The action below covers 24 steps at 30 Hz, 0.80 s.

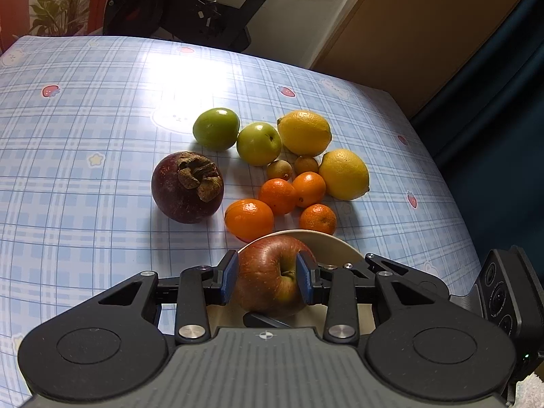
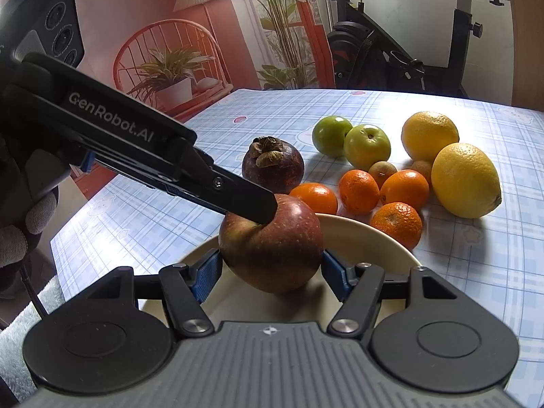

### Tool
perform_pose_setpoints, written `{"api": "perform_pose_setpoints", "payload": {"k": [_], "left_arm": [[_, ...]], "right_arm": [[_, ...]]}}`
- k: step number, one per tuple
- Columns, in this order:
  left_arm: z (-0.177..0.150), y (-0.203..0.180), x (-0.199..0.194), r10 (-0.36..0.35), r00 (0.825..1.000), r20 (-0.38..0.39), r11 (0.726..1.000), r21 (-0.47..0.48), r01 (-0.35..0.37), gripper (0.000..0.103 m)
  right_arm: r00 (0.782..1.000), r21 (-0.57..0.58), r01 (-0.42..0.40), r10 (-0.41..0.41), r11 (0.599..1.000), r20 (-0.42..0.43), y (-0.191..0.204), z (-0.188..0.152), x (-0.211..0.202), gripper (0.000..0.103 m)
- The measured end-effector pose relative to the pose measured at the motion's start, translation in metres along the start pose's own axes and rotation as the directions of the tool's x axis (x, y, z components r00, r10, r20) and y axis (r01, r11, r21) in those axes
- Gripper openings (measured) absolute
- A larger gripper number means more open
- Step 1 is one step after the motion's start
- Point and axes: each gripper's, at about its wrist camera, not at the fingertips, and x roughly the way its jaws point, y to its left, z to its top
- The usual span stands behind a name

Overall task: Organize fruits
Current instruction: 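Lift the red apple with the left gripper and carry it over the cream plate, then lower the apple into the plate and open the left gripper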

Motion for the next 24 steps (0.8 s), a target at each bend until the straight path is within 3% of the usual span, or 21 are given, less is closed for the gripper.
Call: {"api": "perform_pose_setpoints", "payload": {"k": [15, 24], "left_arm": [[0.0, 0.003, -0.005, 0.036, 0.999, 0.023, 0.999, 0.004, -0.036, 0.041], [0.001, 0.009, -0.023, 0.052, 0.995, 0.082, 0.999, -0.011, -0.051, 0.041]], "right_arm": [[1.0, -0.035, 0.012, -0.012, 0.999, -0.008, 0.005, 0.005, 0.008, 0.068], [0.999, -0.029, 0.041, -0.042, 0.999, -0.022, 0.003, 0.005, 0.004, 0.076]]}}
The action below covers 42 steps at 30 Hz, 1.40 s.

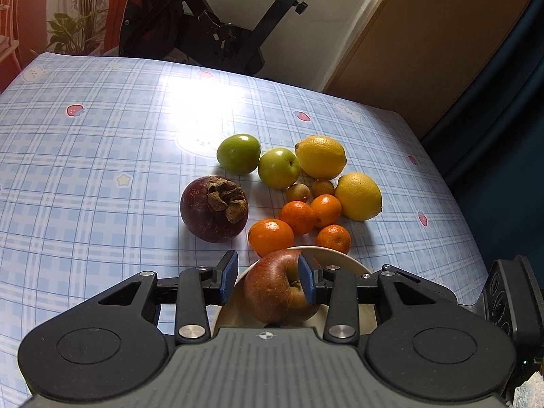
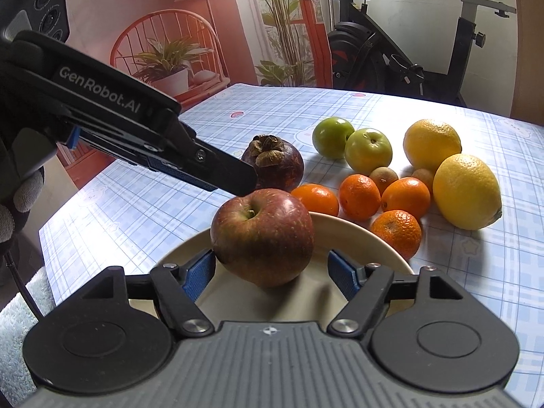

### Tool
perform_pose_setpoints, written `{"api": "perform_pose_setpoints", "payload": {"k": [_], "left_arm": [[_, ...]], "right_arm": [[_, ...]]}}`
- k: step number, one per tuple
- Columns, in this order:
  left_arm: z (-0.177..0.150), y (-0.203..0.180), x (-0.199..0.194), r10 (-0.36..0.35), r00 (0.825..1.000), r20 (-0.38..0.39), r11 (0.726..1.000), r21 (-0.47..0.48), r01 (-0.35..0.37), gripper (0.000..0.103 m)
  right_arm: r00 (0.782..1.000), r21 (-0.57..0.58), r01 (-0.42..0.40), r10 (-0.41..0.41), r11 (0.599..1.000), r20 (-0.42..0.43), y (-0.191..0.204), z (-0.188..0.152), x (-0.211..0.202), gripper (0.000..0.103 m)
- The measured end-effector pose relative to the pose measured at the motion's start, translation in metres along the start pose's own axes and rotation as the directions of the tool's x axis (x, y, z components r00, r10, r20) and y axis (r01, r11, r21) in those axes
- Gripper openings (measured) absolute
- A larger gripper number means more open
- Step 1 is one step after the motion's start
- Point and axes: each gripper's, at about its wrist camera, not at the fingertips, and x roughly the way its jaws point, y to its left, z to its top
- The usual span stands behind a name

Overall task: Organize fruits
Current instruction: 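Lower the apple into the plate and open the left gripper, then move the left gripper to the dark purple mangosteen and grasp it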

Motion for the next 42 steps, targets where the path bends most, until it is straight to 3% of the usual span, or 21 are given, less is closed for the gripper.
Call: {"api": "perform_pose_setpoints", "payload": {"k": [11, 18, 21, 26, 34, 42], "left_arm": [[0.021, 0.011, -0.029, 0.062, 0.993, 0.101, 0.998, 0.019, -0.064, 0.041], [0.031, 0.026, -0.036, 0.103, 0.986, 0.132, 0.995, 0.002, -0.104, 0.041], [0.035, 0.033, -0.033, 0.109, 0.985, 0.132, 0.994, -0.011, -0.108, 0.042], [0.041, 0.04, -0.021, 0.105, 0.987, 0.126, 0.994, -0.024, -0.102, 0.053], [0.053, 0.046, 0.003, 0.048, 0.996, 0.076, 0.998, -0.042, -0.045, 0.053], [0.057, 0.05, 0.026, 0.007, 1.0, 0.021, 1.0, -0.018, -0.007, 0.053]], "right_arm": [[0.999, 0.057, -0.008, 0.005, 0.998, 0.051, -0.006, 0.018, -0.021, 0.077], [0.998, 0.01, 0.006, -0.007, 1.0, 0.065, -0.002, 0.033, -0.022, 0.077], [0.998, -0.024, 0.015, -0.013, 1.0, 0.06, 0.001, 0.04, -0.016, 0.077], [0.999, -0.083, 0.012, -0.008, 0.996, 0.041, 0.002, 0.055, 0.004, 0.077], [0.999, -0.178, -0.012, 0.004, 0.984, -0.045, 0.011, 0.073, 0.043, 0.071], [0.993, -0.183, -0.05, 0.029, 0.982, -0.113, 0.007, 0.081, 0.068, 0.069]]}}
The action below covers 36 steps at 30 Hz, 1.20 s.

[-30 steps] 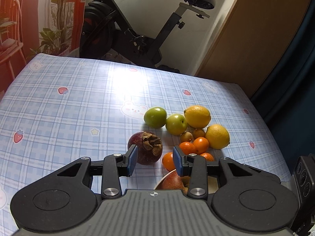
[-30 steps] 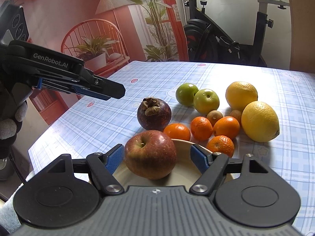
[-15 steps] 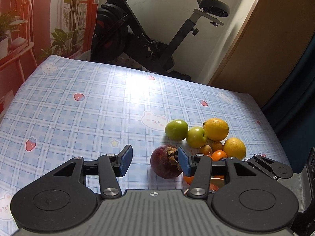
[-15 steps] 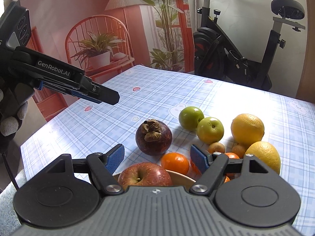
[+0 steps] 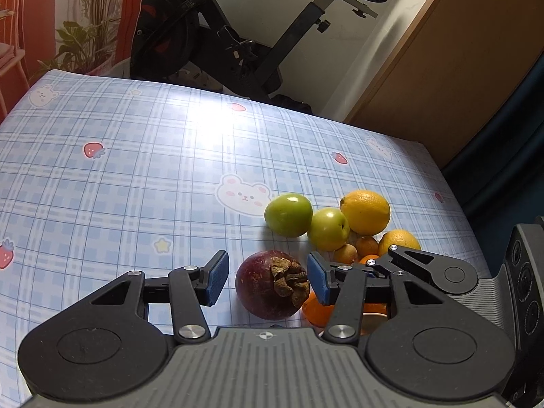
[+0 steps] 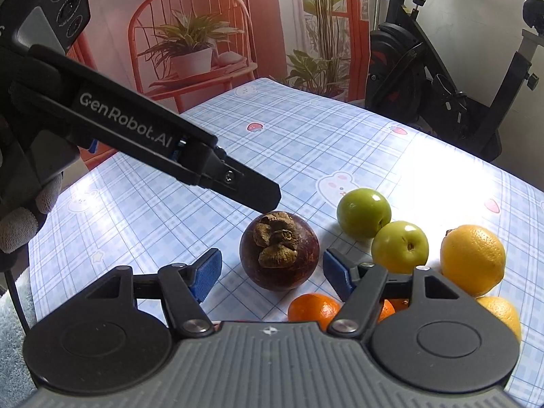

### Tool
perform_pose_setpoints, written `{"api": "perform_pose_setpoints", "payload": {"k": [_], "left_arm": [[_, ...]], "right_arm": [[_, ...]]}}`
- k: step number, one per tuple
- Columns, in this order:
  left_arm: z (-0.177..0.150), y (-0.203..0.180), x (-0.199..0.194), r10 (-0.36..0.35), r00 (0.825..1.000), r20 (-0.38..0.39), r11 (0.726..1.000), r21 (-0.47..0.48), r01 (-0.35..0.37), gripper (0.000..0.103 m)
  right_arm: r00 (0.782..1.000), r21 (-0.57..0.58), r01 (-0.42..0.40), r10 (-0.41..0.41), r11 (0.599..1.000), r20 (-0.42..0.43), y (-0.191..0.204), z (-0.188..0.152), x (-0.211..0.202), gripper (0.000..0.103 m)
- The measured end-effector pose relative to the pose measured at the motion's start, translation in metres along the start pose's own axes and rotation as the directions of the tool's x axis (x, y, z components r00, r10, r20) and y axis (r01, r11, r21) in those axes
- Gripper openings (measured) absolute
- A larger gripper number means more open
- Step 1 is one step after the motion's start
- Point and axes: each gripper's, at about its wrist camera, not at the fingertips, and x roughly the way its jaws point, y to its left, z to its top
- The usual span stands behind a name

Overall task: Organize fruits
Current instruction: 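Move the left gripper to the dark purple mangosteen and grasp it, then lift the mangosteen with the left gripper and carry it over the plate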

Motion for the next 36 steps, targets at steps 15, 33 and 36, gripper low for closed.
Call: {"api": "perform_pose_setpoints", "payload": {"k": [15, 33, 36], "left_arm": [[0.002, 0.007, 0.019, -0.039, 0.998, -0.043, 0.999, -0.014, 0.039, 0.055], [0.002, 0.009, 0.029, -0.061, 0.996, -0.068, 0.998, -0.019, 0.06, 0.055], [0.003, 0.013, 0.03, -0.066, 0.995, -0.072, 0.998, -0.029, 0.064, 0.055]], "right_arm": [[0.999, 0.047, -0.019, 0.021, 0.999, -0.05, -0.012, 0.007, 0.023, 0.066], [0.997, 0.086, -0.043, 0.048, 0.995, -0.053, -0.017, 0.004, 0.025, 0.063], [0.997, 0.09, -0.049, 0.054, 0.995, -0.059, -0.017, 0.006, 0.027, 0.063]]}}
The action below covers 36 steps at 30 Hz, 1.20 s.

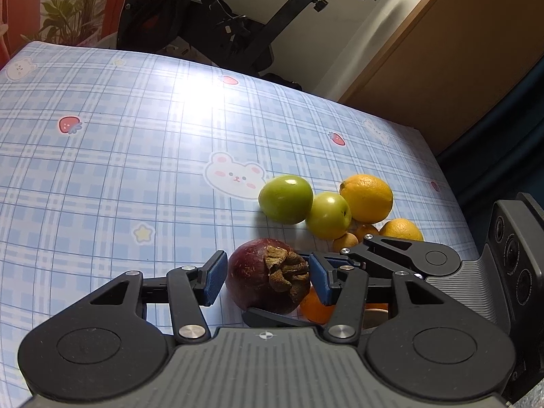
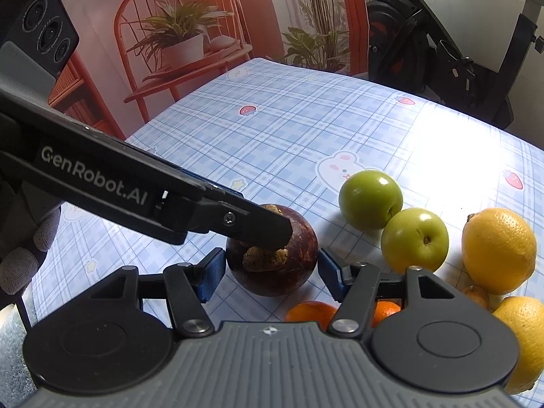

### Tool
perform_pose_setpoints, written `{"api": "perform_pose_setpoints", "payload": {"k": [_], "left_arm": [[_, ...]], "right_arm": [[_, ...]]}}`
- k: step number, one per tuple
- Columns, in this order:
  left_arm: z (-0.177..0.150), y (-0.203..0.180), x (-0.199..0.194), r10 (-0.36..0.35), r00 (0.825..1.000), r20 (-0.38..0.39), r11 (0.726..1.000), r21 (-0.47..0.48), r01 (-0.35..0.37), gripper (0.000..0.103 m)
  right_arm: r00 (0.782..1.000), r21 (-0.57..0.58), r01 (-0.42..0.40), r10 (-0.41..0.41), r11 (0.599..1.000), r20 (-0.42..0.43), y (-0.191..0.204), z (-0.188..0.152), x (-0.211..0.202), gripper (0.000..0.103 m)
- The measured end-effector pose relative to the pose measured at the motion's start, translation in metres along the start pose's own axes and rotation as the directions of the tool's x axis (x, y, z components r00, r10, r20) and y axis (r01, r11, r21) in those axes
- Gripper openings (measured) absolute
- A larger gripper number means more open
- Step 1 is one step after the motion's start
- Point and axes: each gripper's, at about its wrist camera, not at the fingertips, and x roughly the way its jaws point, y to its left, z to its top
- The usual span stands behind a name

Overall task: Organize fruits
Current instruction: 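Lift the mangosteen with the left gripper and carry it over the plate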

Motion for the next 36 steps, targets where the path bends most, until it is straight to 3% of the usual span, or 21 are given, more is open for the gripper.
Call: {"api": "perform_pose_setpoints", "payload": {"k": [8, 22, 36], "left_arm": [[-0.002, -0.001, -0.003, 0.0, 1.0, 0.027, 1.0, 0.004, 0.0, 0.047], [-0.006, -0.029, -0.037, -0.011, 0.997, 0.078, 0.999, 0.052, 0.007, 0.046], [-0.031, -0.107, -0.047, -0.096, 0.992, 0.083, 0.984, 0.158, 0.082, 0.046]], "right_arm": [[1.0, 0.016, -0.022, 0.022, 1.0, 0.023, -0.003, -0.002, -0.002, 0.062], [0.993, 0.01, -0.026, 0.024, 1.0, 0.118, 0.007, -0.01, -0.047, 0.062], [0.984, 0.037, 0.054, -0.06, 0.998, 0.169, 0.009, -0.048, -0.13, 0.062]]}}
